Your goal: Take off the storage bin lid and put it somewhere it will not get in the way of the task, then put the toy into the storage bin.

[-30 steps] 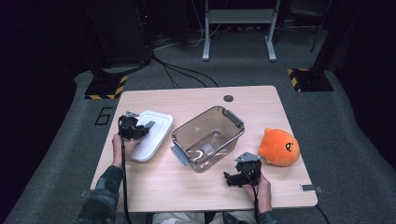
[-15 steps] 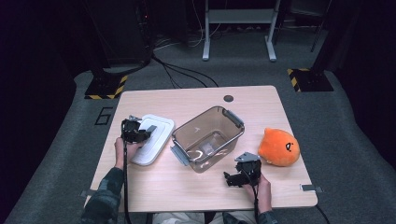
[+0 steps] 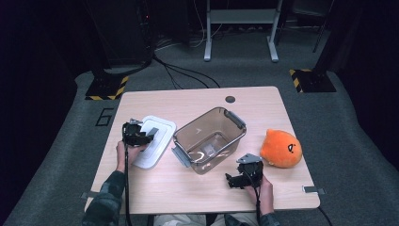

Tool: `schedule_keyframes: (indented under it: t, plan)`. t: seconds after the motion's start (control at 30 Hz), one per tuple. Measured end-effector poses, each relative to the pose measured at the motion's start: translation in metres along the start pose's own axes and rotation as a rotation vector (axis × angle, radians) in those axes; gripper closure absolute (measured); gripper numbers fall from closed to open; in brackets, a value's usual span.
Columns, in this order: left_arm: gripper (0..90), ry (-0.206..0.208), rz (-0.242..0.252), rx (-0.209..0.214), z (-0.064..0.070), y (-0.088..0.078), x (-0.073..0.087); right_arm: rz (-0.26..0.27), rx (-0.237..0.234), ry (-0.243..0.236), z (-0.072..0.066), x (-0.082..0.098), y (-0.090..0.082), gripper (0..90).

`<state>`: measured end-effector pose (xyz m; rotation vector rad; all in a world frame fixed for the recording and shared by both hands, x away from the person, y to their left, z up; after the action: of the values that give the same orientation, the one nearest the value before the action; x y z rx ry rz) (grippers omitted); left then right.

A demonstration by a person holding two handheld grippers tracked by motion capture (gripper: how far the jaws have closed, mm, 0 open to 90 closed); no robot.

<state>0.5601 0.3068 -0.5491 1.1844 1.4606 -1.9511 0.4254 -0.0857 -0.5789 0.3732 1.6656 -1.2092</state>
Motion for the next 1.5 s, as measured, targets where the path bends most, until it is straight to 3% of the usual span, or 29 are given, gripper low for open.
schedule_keyframes:
  t: [0.1,0.2,0.4,0.53,1.03,1.23,1.5]
  plan:
    - [27.6,-0.007,0.008,-0.006,0.001,-0.005,-0.005,0.0,0.0,0.0,0.0,0.0,0.0,0.0]
    - [19.2,-0.01,0.01,0.002,0.002,-0.01,-0.011,0.0,0.0,0.0,0.0,0.0,0.0,0.0]
    - [13.5,0.009,0.017,0.011,0.005,-0.019,-0.019,-0.001,-0.001,0.0,0.0,0.0,0.0,0.0]
    - [9.1,-0.003,0.043,0.024,0.009,-0.025,-0.029,-0.001,-0.001,0.0,0.0,0.0,0.0,0.0]
    - [6.1,0.071,0.109,0.12,0.048,-0.052,-0.064,-0.001,0.0,0.0,0.0,0.0,0.0,0.0]
    - [6.1,0.111,0.117,0.16,0.064,-0.057,-0.073,-0.001,0.0,0.0,0.0,0.0,0.0,0.0]
    - [6.2,0.135,0.123,0.198,0.084,-0.057,-0.079,0.0,0.001,0.0,0.0,0.0,0.0,0.0]
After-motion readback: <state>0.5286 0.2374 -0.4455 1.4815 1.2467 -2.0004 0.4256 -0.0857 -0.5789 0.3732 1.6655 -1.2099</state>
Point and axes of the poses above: each handheld gripper's, and its own axes: y roughly forward along the jaws, x roughly out of its underside, z roughly to its right, the point moved 7 cm from there along y, roughly forward along the jaws, and after that the axes turned 12 degrees about z, right-handed, at the moved point
